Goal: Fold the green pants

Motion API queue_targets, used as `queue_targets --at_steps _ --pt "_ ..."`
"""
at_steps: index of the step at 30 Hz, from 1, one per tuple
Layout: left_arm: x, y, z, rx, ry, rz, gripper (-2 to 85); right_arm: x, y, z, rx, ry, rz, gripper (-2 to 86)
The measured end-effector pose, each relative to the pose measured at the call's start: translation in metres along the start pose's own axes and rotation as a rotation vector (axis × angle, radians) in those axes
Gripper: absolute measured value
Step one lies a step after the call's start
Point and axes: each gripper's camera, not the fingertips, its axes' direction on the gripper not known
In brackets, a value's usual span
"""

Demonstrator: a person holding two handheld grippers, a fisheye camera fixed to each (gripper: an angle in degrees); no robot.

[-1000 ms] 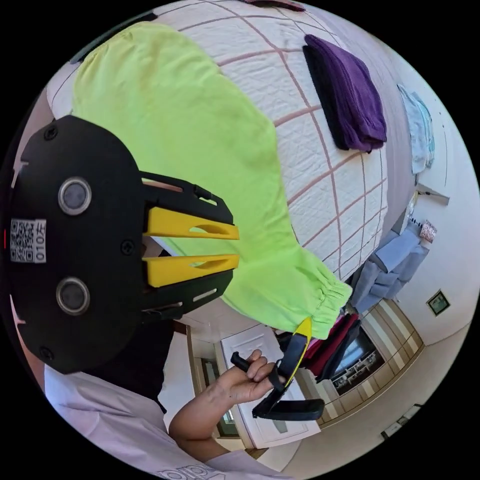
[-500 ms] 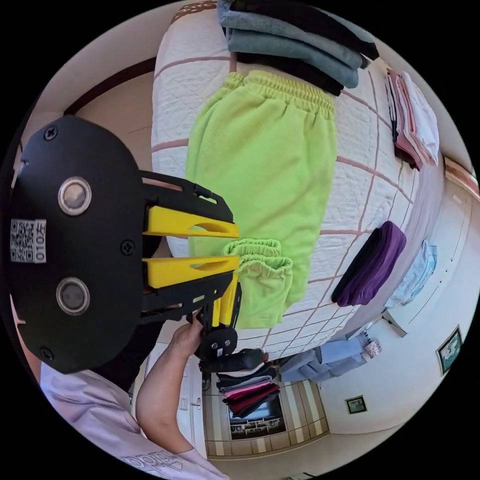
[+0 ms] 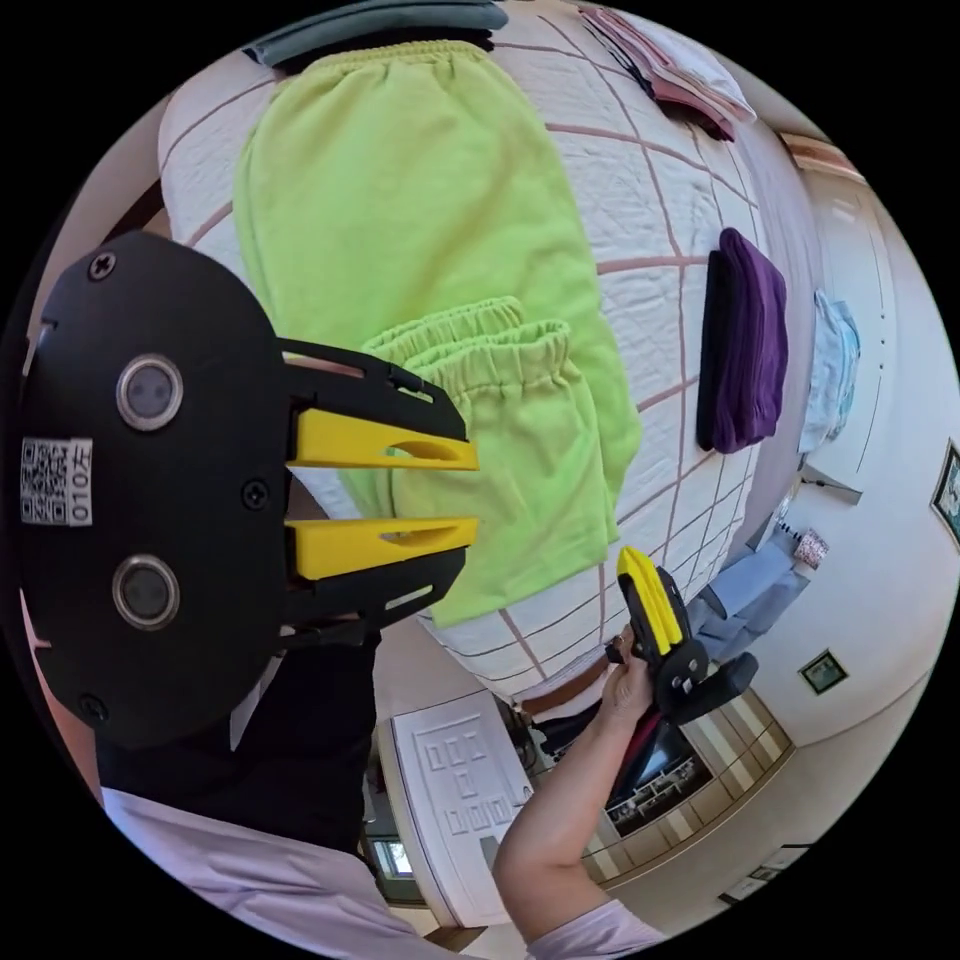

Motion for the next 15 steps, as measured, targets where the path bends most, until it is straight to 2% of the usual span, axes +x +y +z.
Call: queue_targets --at_steps 2,4,6,8,12,15 --pt "-0.008 -0.008 0.009 -0.099 -0.146 -0.072 2.4 0.001 -0.010 0.023 -0.050 -0.007 -0.019 4.5" --pt "-0.018 -0.003 0.014 -0.137 -0.187 -0.129 1.3 0.010 -0.014 0.058 -0.176 -0.011 0.021 4.1" --pt "-0.023 0.002 0.003 -0.059 -0.109 -0.185 0.7 0.028 -0.015 0.066 -0.129 -0.105 0.106 3.5" --pt "-0.018 0.001 -0.018 -0.012 -0.053 -0.239 0.7 0.040 -0.023 0.061 -0.169 -0.172 0.145 3.4" --pt "0.003 0.028 -0.085 0.186 -0.160 -0.344 2.6 0.032 -0.049 0.012 -0.100 -0.054 0.000 3.6" --pt "-0.017 0.079 -0.131 0.241 -0.254 -0.611 8.7 0.037 -0.095 -0.019 0.035 -0.010 -0.076 7.4"
